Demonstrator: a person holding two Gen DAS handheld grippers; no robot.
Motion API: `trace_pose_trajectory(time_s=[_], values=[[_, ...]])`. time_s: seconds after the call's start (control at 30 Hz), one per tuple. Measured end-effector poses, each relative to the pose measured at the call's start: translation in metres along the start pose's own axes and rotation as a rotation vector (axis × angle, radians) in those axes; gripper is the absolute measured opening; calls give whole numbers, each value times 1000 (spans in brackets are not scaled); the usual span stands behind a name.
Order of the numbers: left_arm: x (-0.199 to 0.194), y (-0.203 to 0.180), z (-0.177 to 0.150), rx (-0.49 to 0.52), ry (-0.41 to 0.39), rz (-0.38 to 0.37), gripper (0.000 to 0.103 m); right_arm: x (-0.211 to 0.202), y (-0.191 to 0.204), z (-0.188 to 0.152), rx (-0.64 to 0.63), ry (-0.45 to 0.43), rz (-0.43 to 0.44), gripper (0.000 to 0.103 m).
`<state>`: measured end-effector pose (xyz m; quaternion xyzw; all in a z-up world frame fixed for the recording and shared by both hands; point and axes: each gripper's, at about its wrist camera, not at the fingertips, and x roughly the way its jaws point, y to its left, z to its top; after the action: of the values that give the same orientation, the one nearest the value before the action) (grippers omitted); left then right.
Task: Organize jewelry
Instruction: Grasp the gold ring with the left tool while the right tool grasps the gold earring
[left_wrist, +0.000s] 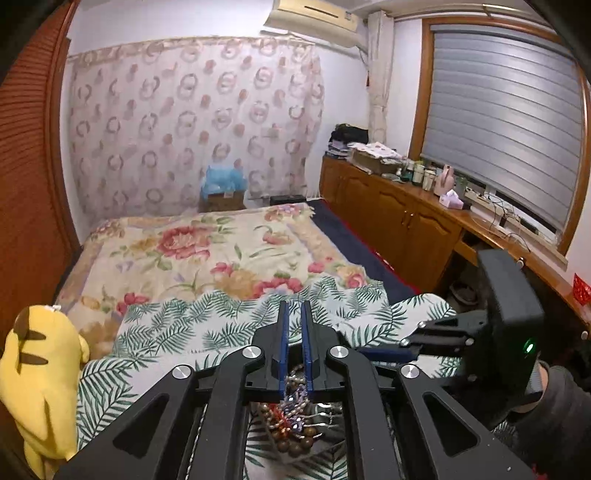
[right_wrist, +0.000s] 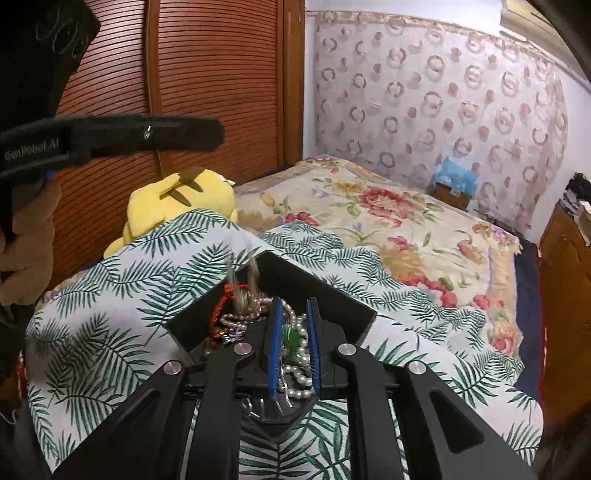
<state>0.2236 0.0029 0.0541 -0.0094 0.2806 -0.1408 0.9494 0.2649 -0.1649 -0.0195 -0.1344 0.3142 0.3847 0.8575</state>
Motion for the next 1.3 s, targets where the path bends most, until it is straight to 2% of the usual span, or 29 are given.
trace_pose_trajectory(time_s=[0.07, 0.17, 0.27, 0.53, 0.67, 0.73, 0.83, 0.93, 1.1, 1.3], values=[[0, 2, -6, 0, 4, 6, 22, -3, -1, 0, 8, -6, -8, 15], [2, 4, -16, 6, 21, 19, 24, -13, -2, -5, 27, -18, -18, 15], [3, 4, -31, 13, 49, 20, 32, -27, -3, -18, 49, -24, -22, 15], [7, -12, -72, 77, 142, -7, 33, -56, -2, -80, 101, 41, -68, 17], [9, -25, -89, 107, 183, -37, 33, -62, -4, -109, 127, 87, -96, 31], [11, -32, -96, 119, 201, -56, 33, -64, -5, -119, 145, 96, -111, 31], [14, -44, -107, 137, 228, -86, 34, -64, -5, -130, 153, 119, -129, 31], [19, -54, -117, 142, 250, -113, 41, -62, -2, -137, 143, 147, -122, 31], [32, -69, -134, 150, 305, -145, 41, -56, -1, -143, 133, 179, -117, 31], [42, -77, -145, 172, 342, -148, 41, -46, -3, -145, 137, 210, -147, 31]])
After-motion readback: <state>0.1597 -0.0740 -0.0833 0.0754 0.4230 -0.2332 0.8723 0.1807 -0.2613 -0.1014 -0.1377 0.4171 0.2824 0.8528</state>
